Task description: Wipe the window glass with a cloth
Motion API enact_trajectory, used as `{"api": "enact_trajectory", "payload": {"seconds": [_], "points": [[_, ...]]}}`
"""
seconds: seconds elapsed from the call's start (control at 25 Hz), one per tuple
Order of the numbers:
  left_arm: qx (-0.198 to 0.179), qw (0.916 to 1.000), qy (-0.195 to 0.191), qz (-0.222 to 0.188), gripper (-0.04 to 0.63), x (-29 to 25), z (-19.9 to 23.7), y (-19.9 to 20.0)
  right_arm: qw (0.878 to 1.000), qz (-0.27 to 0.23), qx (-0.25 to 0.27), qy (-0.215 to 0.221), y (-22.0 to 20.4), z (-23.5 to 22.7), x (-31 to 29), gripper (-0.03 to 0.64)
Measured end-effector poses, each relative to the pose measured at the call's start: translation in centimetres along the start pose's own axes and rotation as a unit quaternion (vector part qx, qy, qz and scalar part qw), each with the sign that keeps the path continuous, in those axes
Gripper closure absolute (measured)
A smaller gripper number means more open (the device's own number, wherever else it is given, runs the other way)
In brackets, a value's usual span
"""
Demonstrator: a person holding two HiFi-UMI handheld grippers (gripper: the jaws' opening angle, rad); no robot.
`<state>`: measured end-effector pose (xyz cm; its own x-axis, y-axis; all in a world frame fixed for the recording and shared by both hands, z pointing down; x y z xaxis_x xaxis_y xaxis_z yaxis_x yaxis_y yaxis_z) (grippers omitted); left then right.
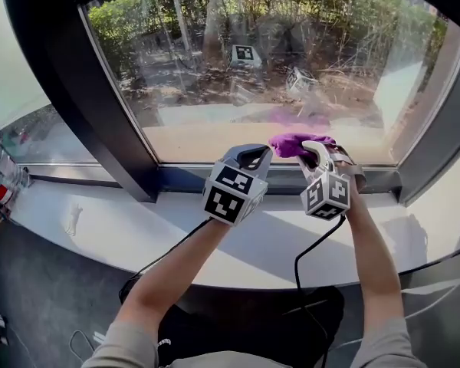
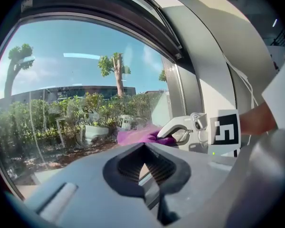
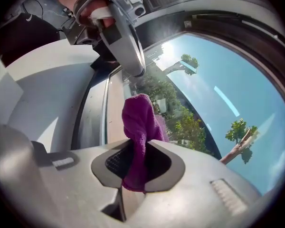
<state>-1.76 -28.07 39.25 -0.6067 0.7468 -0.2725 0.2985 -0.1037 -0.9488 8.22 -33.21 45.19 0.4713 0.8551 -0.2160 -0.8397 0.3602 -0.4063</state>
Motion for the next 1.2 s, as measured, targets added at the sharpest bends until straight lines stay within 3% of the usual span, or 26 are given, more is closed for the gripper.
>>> {"api": "enact_trajectory", "payload": {"seconds": [0.36,0.64,0.92,1.2], "points": [[0.038,0.999,-0.018,0.015,0.595,-0.8,-2.1,-2.9,0.992,0.053,-0.033,0.108,-3.6,7.2,-2.4,0.537],[0.039,0.9985,-0.026,0.027,0.595,-1.6,-3.7,-3.3,0.986,0.067,-0.06,0.141,-4.7,8.9,-2.6,0.537],[0.008,0.9998,-0.017,0.003,0.595,-1.5,-3.1,-0.4,0.997,0.022,-0.021,0.065,-1.8,1.9,1.7,0.537],[-0.04,0.9979,-0.008,-0.051,0.595,-0.7,-3.0,6.0,0.996,-0.028,0.031,-0.081,2.8,-10.2,7.8,0.535]]}}
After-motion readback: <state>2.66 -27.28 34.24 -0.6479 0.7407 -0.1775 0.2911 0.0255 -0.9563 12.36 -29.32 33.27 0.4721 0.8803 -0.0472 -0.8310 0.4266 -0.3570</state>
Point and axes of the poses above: the fingertips, and each gripper's own axes: x backward along the fingers, z to its left, y out of its top, the point moved 4 cm from there along x, backward along the fingers, and after that the axes turned 6 degrees about -y, right-handed, at the moved point
